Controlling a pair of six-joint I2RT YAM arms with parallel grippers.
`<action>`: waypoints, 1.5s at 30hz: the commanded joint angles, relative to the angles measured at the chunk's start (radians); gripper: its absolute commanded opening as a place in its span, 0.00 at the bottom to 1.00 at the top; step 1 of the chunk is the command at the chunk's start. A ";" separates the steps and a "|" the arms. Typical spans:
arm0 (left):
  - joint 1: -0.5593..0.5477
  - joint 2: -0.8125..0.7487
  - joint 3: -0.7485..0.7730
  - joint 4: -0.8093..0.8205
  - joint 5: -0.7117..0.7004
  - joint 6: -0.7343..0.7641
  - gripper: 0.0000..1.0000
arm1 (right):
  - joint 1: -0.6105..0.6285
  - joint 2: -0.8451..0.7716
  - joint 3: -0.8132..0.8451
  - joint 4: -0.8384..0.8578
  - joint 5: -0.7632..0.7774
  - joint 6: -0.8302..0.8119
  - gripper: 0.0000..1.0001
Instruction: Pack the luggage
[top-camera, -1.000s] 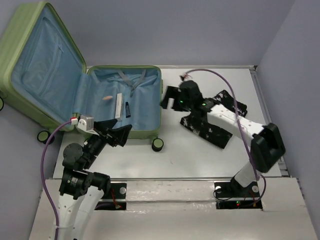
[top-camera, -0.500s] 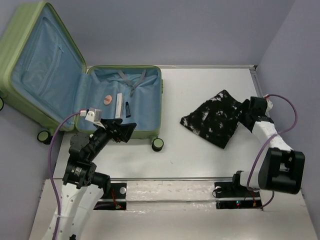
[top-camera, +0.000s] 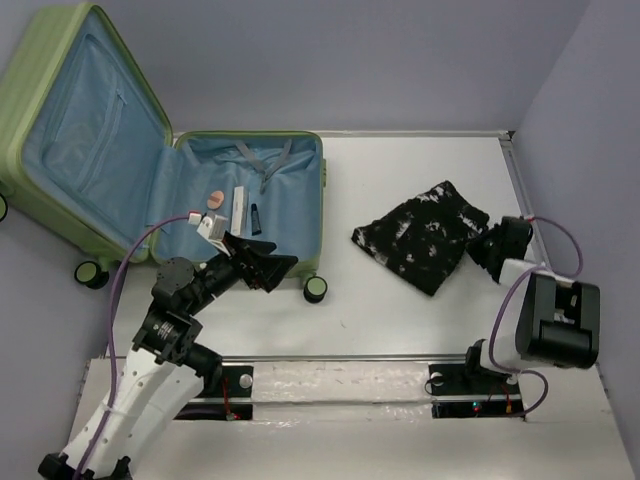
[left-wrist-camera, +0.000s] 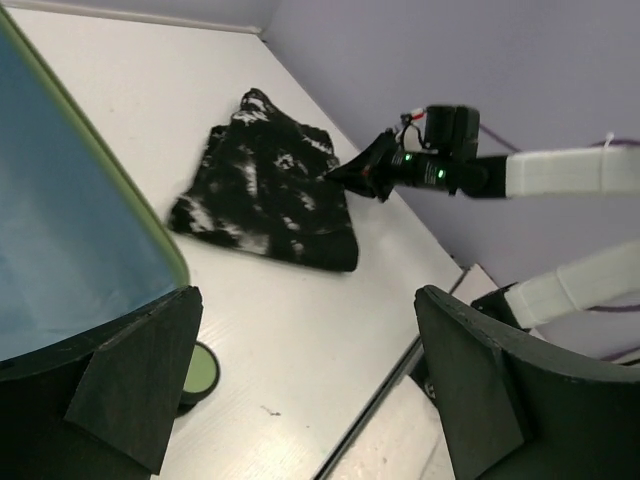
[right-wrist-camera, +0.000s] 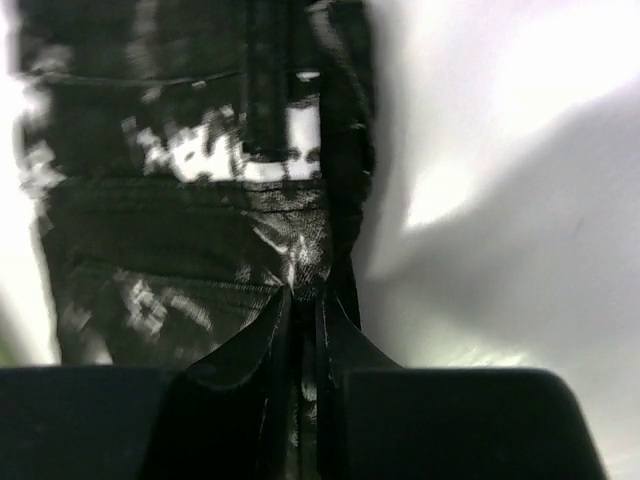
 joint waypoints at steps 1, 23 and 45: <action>-0.136 0.080 -0.001 0.113 -0.130 -0.051 0.99 | 0.070 -0.155 -0.385 0.275 -0.211 0.333 0.07; -0.586 0.537 0.140 0.195 -0.611 -0.052 0.99 | 0.401 -0.172 0.243 -0.422 0.339 -0.324 0.97; -0.595 0.520 0.117 0.115 -0.572 -0.041 0.99 | 0.369 0.290 0.404 -0.502 0.188 -0.383 0.12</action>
